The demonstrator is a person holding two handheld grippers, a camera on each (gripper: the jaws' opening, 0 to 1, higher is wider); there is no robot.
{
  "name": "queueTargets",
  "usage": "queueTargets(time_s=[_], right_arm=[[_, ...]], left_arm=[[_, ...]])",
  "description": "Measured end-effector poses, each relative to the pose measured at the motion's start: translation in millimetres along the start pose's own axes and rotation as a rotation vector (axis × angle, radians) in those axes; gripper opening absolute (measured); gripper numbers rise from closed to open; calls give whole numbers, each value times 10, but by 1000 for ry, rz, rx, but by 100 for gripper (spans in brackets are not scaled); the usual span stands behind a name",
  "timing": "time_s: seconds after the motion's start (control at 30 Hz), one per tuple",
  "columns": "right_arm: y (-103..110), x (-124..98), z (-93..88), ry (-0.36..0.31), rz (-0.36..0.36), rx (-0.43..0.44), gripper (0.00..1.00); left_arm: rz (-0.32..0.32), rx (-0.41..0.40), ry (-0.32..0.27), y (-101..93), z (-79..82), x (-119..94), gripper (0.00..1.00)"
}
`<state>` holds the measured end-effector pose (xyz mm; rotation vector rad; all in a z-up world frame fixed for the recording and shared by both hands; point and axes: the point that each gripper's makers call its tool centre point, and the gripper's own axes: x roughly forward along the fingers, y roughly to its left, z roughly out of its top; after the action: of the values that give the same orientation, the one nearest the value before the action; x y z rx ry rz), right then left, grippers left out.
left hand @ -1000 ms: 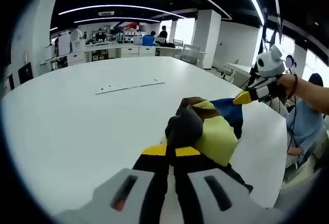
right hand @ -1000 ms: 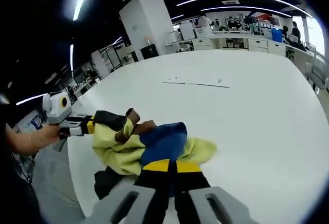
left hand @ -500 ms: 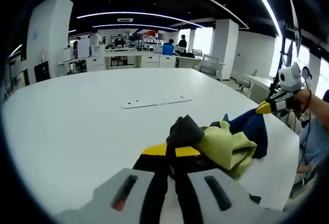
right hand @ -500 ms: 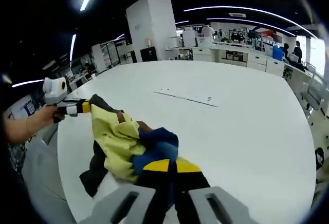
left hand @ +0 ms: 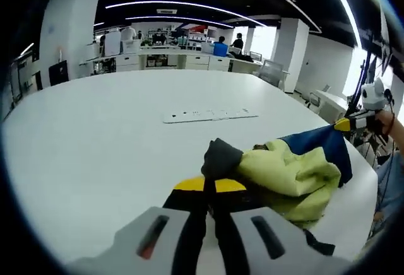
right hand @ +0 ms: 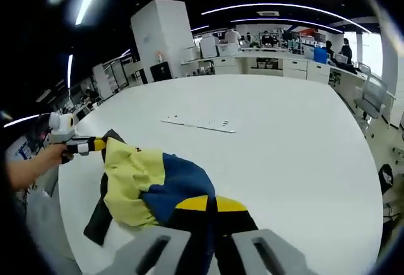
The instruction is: Fold the garment on the visible template until the final outline fits inside the template.
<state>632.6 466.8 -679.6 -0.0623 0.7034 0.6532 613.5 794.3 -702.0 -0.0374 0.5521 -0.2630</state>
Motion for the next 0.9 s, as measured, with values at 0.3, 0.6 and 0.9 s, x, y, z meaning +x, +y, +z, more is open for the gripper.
queueTargets(time_s=[0.3,0.6,0.9], right_arm=[[-380,86,-246,66,-61,46,0],[-569,208,-220,5,-61,105,0],[-627,279,-158,-10,-108,115,0]], left_arm=[[38,-9,80,137,-299,348,0],[53,13,74,231,-233,554,0],[76,36,111,234,-215,519,2]])
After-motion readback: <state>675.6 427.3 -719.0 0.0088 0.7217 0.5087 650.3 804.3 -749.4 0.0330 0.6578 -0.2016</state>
